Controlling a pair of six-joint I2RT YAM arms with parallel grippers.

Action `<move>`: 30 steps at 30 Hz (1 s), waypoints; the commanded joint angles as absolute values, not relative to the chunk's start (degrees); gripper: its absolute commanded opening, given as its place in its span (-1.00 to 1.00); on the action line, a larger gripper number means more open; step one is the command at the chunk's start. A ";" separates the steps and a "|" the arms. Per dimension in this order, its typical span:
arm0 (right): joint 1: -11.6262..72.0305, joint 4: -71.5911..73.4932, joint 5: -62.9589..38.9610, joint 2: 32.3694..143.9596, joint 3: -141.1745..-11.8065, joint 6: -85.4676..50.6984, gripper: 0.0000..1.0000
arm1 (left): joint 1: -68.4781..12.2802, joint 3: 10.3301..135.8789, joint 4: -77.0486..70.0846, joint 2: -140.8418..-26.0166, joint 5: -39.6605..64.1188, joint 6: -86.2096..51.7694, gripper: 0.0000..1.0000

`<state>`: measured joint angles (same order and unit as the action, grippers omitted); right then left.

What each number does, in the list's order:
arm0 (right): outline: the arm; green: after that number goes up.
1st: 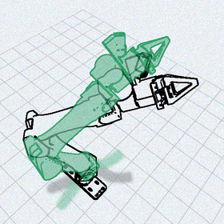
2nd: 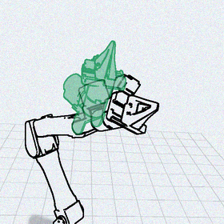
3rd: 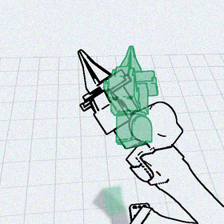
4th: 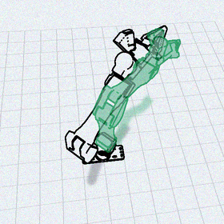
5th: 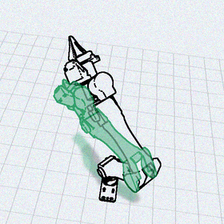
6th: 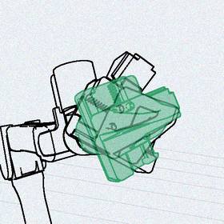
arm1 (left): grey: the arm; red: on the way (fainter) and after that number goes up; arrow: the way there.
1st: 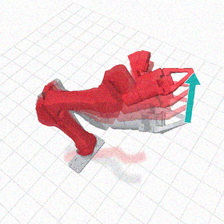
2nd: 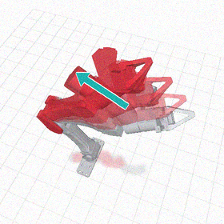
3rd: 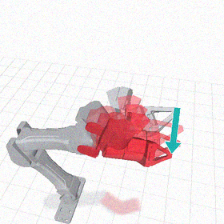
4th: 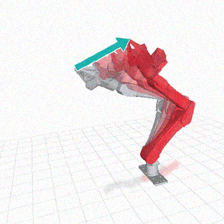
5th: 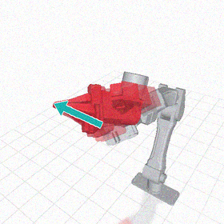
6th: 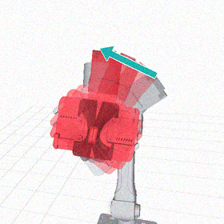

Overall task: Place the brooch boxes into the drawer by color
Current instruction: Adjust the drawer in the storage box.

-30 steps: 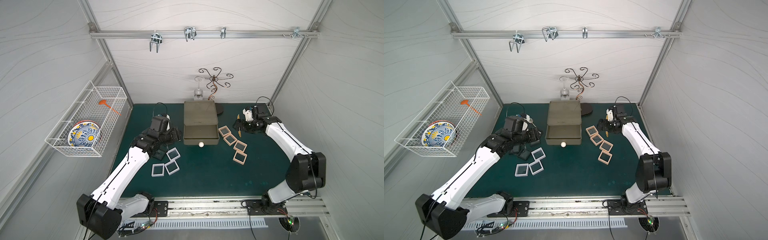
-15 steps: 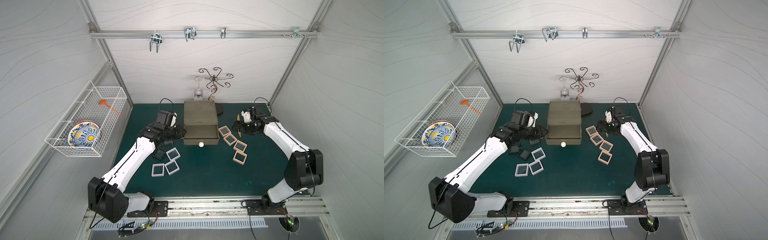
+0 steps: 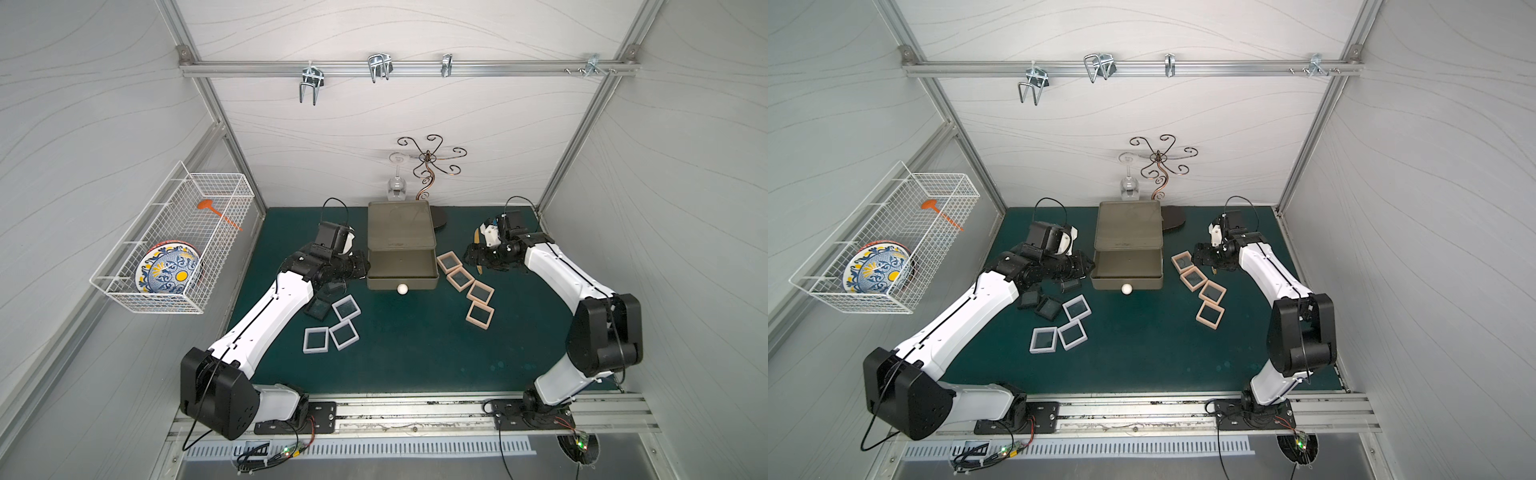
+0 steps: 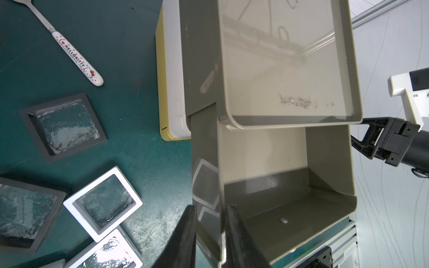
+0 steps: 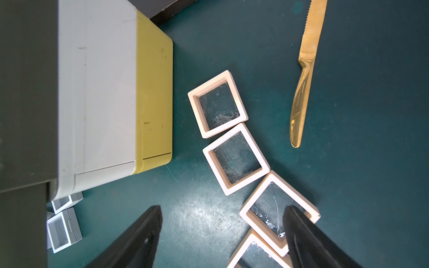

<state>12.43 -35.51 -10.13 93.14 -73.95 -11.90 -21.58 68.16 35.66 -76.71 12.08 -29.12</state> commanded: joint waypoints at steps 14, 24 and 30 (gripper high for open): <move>12.67 -35.27 -11.18 94.39 -73.91 -10.28 0.74 | -26.53 70.67 35.64 -78.14 7.63 -29.31 -0.86; 12.83 -35.06 -12.65 95.18 -74.65 -10.41 0.72 | -27.33 69.23 36.28 -75.59 6.95 -29.81 -0.91; 13.36 -34.68 -14.21 97.78 -77.17 -8.52 0.67 | -27.33 68.53 37.31 -74.32 6.23 -29.37 -0.92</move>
